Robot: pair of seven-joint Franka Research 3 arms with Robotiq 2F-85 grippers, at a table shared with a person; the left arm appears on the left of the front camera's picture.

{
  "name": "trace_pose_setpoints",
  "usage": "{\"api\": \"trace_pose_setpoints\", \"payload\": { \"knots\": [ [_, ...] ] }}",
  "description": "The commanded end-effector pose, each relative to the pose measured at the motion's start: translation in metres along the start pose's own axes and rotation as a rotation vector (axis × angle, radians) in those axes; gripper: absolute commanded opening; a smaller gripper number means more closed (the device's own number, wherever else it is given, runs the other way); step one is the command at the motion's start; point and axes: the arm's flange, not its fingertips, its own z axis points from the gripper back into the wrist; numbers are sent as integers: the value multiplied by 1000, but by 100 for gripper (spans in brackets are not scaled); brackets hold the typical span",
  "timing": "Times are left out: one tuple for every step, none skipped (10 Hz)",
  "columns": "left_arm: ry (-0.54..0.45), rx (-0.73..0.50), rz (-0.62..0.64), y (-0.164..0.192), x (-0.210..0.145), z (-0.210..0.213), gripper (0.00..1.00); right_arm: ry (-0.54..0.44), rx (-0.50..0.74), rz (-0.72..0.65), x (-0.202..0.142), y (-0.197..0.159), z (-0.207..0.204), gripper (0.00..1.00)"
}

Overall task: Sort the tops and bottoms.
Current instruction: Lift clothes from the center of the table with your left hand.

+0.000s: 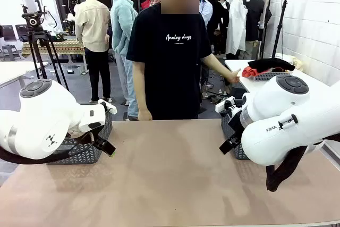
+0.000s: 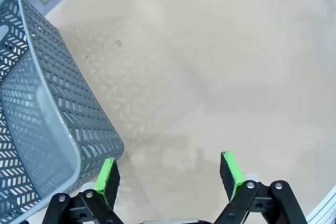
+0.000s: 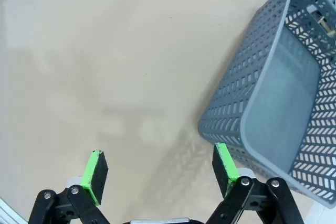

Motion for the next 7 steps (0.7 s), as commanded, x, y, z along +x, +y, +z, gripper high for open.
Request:
{"api": "trace_pose_setpoints", "payload": {
  "knots": [
    [0, 0, 0, 0, 0, 0, 100, 0, 0, 0, 0, 0, 0, 100],
    [0, 0, 0, 0, 0, 0, 100, 0, 0, 0, 0, 0, 0, 100],
    [0, 0, 0, 0, 0, 0, 100, 0, 0, 0, 0, 0, 0, 100],
    [0, 0, 0, 0, 0, 0, 100, 0, 0, 0, 0, 0, 0, 100],
    [0, 0, 0, 0, 0, 0, 100, 0, 0, 0, 0, 0, 0, 100],
    [0, 0, 0, 0, 0, 0, 100, 0, 0, 0, 0, 0, 0, 100],
    [0, 0, 0, 0, 0, 0, 100, 0, 0, 0, 0, 0, 0, 100]
  ]
}}
